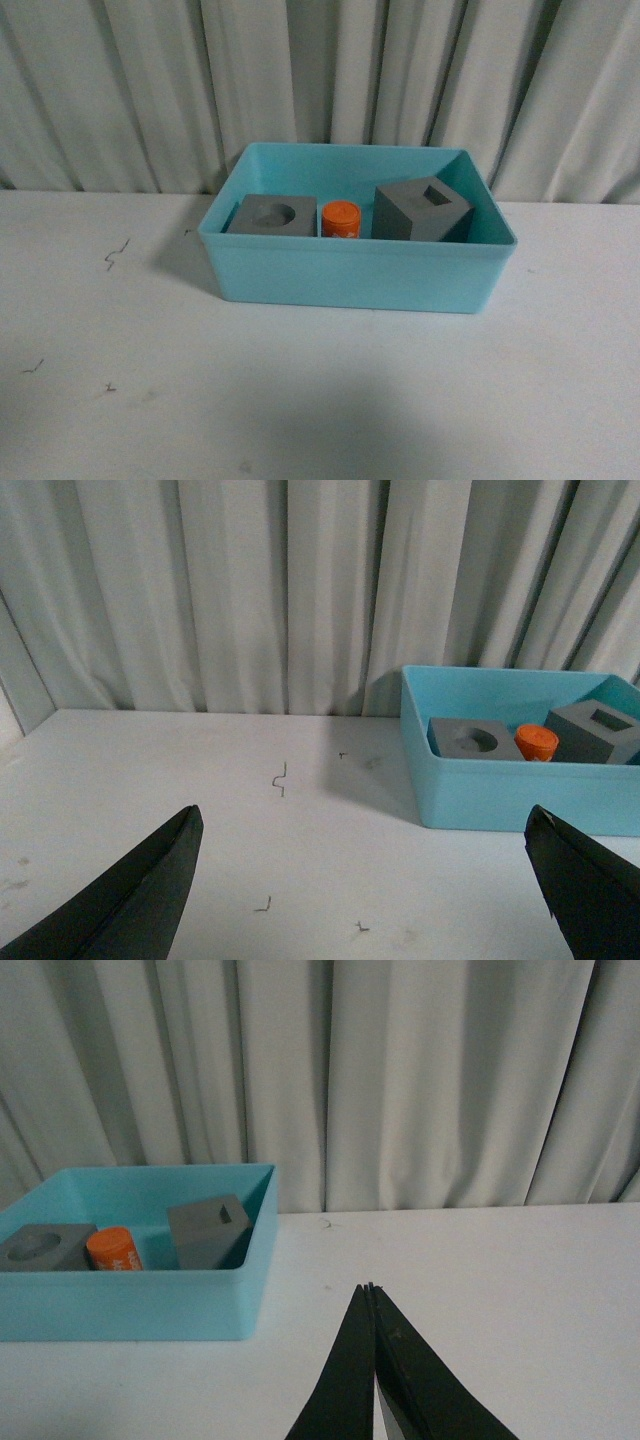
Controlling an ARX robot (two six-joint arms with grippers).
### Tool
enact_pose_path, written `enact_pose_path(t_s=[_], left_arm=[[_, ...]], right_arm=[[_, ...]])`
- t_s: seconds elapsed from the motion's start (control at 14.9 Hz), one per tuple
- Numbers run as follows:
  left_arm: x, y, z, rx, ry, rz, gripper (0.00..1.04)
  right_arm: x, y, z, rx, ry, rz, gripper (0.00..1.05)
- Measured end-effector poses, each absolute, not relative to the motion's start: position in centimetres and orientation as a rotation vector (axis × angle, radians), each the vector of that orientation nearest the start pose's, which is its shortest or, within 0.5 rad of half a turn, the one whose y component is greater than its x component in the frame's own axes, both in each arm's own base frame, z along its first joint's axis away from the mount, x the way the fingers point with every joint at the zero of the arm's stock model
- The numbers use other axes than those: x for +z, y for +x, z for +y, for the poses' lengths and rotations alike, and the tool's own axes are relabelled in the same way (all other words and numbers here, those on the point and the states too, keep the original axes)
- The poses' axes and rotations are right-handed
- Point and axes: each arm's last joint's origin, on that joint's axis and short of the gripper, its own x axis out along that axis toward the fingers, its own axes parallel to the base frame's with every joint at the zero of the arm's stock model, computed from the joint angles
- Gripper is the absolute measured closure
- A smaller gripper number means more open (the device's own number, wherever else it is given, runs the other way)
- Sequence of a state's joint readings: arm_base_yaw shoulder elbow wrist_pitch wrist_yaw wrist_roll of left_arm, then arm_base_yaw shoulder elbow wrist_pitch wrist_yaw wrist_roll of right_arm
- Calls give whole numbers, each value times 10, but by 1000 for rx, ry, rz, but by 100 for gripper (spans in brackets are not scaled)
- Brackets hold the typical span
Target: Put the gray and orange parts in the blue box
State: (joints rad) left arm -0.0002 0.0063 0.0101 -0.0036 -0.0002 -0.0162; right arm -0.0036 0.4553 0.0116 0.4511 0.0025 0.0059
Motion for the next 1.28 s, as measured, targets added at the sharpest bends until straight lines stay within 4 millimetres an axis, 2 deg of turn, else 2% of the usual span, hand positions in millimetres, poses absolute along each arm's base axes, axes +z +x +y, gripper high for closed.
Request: enact_pose_path(t_s=[0.74,0.81,0.87,1.21,1.28], left_arm=[[166,97,0,0,-16,0,7],[166,97,0,0,-16,0,7],[166,97,0,1,-16,0,7],[166,97,0,0,-16,0,7],[166,97,0,0,-16,0,7]], right_arm=[[170,108,0,-6,6,-14,103],[165,103,0,-7,6,31,103],[167,97,0,-1,6,-9,103],[167,97,0,0,6,-4,103],[167,97,0,0,5,-4,100]])
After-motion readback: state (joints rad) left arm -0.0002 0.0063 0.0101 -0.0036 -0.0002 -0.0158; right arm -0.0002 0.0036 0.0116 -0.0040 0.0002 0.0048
